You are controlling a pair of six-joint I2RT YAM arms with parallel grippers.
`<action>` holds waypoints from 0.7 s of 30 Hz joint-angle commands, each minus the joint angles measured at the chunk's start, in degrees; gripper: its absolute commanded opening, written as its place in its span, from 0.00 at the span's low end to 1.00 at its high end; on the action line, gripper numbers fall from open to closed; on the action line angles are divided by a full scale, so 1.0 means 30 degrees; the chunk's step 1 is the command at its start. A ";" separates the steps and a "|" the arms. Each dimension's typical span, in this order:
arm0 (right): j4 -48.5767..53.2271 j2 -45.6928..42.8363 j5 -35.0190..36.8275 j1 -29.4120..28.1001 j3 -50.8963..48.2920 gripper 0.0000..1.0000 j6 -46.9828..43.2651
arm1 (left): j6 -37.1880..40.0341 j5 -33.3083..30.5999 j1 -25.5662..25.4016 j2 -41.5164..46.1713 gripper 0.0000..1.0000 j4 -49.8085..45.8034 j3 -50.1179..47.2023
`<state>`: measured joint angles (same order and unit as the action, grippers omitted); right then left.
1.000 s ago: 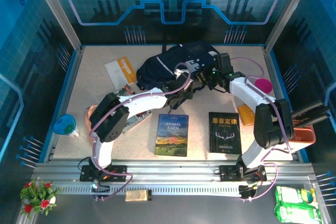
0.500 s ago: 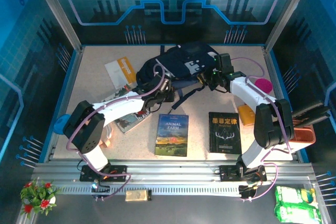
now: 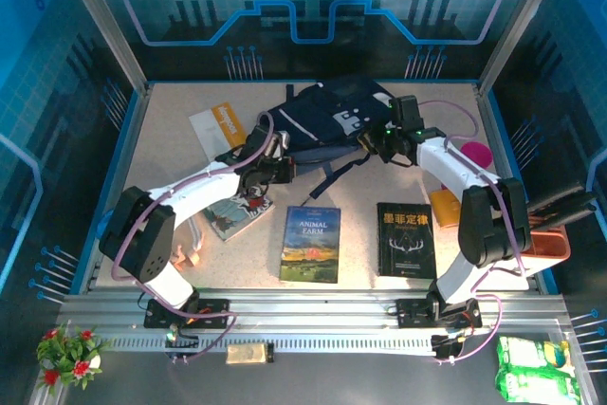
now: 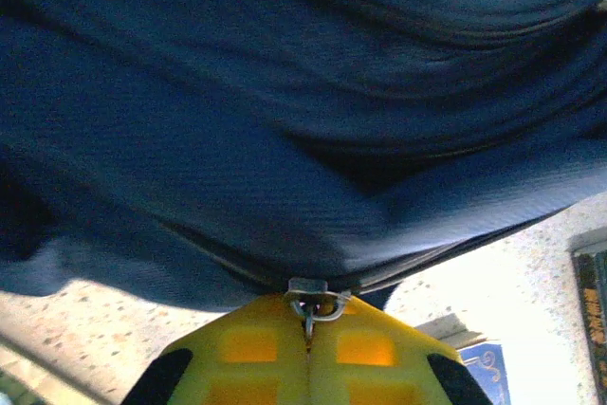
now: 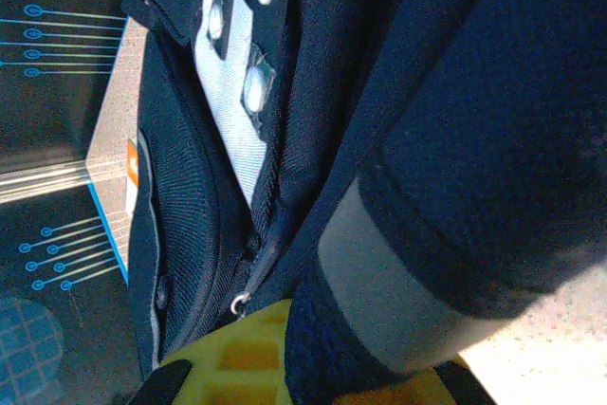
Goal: Pack the student bag
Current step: Rotate the student bag at the top-center of the table.
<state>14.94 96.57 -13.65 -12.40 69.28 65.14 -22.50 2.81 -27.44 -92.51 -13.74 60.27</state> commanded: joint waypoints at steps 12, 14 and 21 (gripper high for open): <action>-0.1592 0.2169 -0.0357 0.2313 0.0095 0.46 -0.3502 | 0.2052 0.4620 0.0236 -0.3215 0.00 -0.4039 0.4388; -0.2046 0.1172 -0.0047 0.2292 -0.0983 0.57 -0.2823 | 0.2179 0.4762 0.0099 -0.3688 0.00 -0.4422 0.4946; -0.3388 -0.2130 0.0571 0.1036 -0.4828 0.75 0.1419 | 0.1961 0.4318 -0.0450 -0.4736 0.00 -0.5411 0.6267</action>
<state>7.94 93.86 -13.61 -6.98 57.93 62.15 -17.41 14.41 -27.70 -105.78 -28.16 75.79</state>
